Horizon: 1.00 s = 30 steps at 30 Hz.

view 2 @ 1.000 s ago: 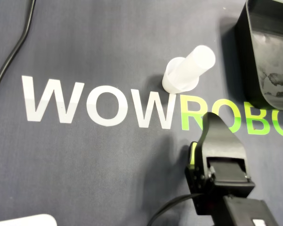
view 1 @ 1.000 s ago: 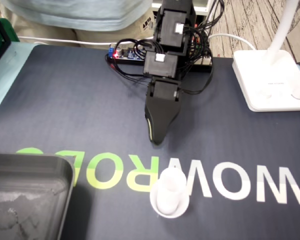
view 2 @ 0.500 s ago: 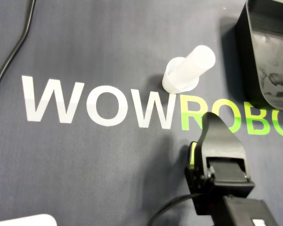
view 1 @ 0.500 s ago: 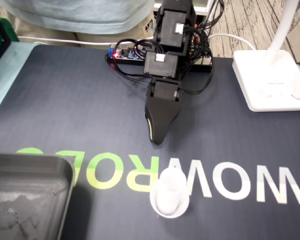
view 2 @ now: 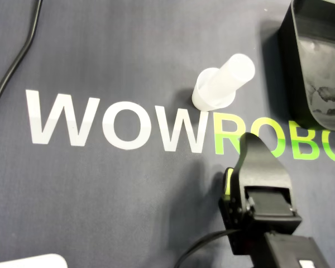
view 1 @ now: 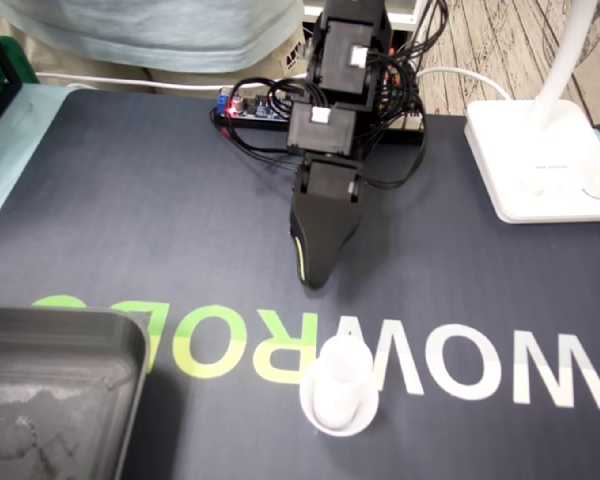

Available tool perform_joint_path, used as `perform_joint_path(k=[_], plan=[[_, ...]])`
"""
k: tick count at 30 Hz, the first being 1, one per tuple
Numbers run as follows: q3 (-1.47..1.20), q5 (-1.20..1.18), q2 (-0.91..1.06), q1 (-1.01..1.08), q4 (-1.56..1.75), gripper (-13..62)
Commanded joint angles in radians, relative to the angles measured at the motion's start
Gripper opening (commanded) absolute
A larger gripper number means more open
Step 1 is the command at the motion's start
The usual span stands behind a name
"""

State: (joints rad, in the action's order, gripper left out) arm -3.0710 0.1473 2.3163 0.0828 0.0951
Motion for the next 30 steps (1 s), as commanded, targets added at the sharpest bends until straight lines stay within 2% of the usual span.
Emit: perform_joint_path(k=[1,19,26,30], plan=[[-0.025,-0.003,0.061,0.002,0.014,33.6],[0.187,0.012,0.083,-0.002,-0.011,33.5],[0.247,0.25,0.084,0.023,0.014,34.1],[0.249,0.465,0.074,0.06,0.155,33.1]])
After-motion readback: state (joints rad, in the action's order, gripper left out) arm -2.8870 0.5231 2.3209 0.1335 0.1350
